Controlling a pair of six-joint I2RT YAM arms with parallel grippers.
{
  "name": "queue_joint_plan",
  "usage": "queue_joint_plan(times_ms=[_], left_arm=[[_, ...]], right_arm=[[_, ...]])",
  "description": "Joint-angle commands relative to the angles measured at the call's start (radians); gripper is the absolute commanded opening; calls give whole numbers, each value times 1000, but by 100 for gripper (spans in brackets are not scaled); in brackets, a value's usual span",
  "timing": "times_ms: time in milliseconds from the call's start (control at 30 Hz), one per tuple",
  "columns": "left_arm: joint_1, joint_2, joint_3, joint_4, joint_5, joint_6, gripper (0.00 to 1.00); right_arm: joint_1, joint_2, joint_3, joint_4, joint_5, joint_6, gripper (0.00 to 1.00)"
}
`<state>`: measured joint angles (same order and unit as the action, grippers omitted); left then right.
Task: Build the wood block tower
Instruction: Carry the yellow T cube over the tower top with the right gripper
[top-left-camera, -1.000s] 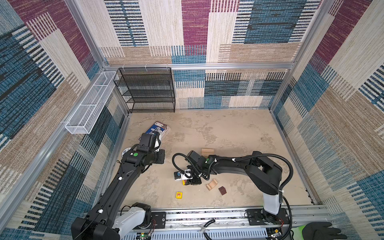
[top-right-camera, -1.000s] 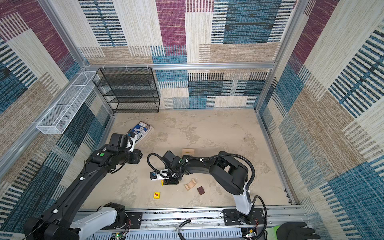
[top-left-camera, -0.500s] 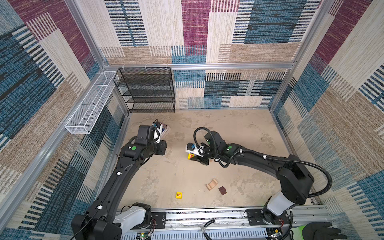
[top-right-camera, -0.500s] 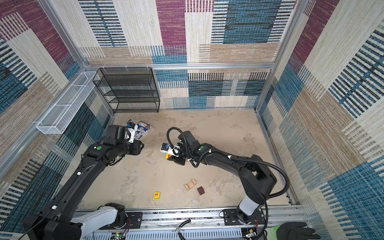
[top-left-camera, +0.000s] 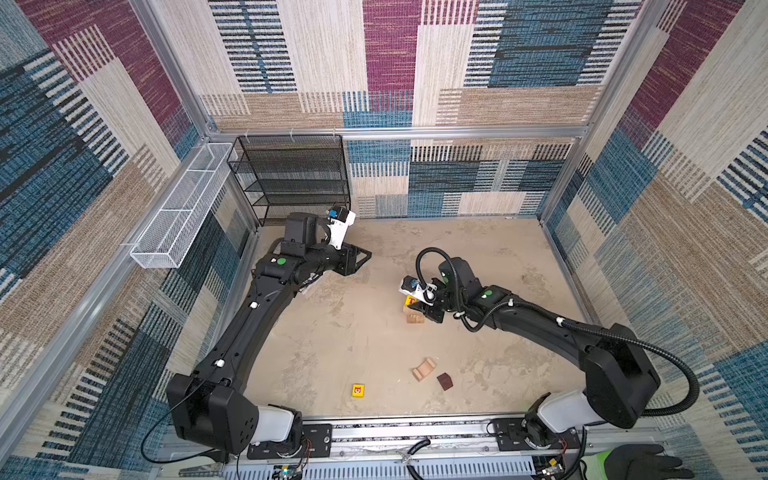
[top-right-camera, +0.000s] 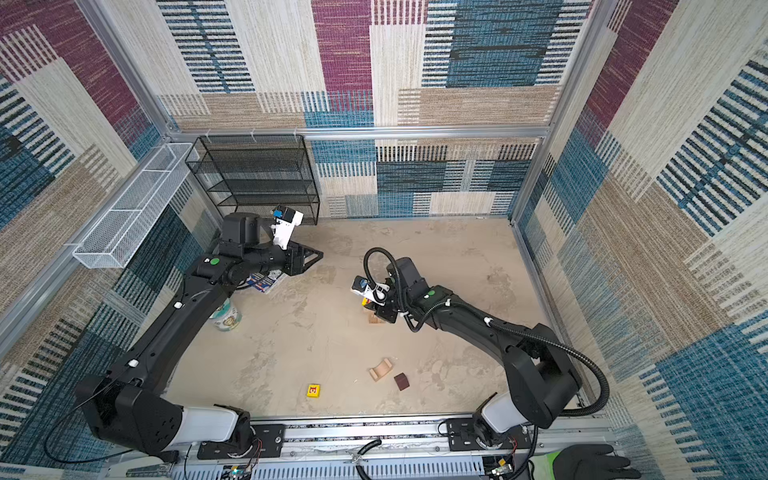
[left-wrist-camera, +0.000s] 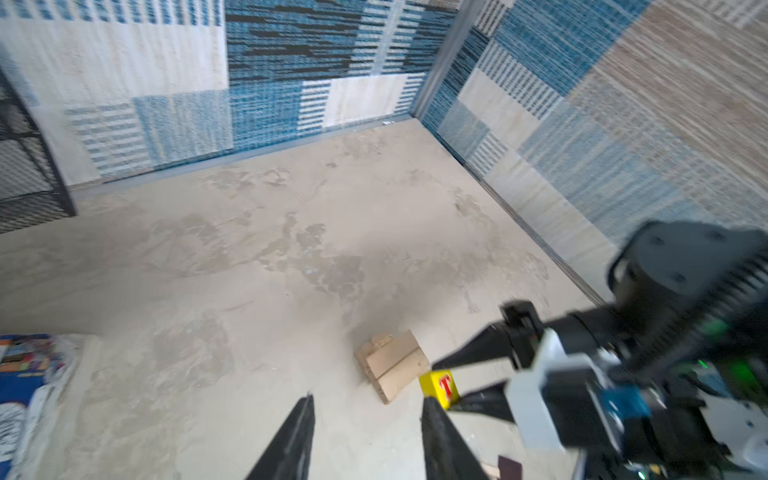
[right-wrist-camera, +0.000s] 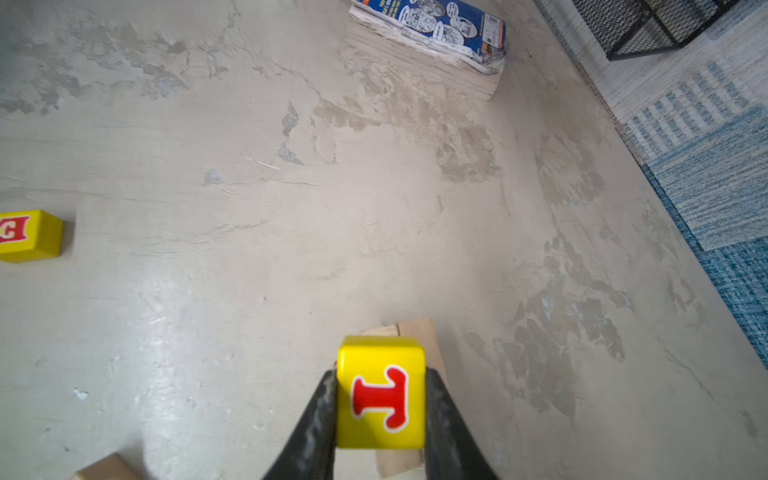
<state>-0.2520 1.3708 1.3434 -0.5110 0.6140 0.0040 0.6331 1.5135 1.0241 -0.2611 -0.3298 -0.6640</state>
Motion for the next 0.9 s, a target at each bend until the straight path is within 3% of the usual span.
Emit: queue_joint_plan(times_ms=[0,300,867], left_arm=[[-4,-53,-39,22,116,48,46],[-20,-137,-84,52,76,67,46],[-20,-149,-82,33,39,73,45]], right_arm=[[-3,57,50,-81,-84,-170,6],[-34,148,122,-155,-34,-262,5],[-69,199,172,-184,-85,-299,6]])
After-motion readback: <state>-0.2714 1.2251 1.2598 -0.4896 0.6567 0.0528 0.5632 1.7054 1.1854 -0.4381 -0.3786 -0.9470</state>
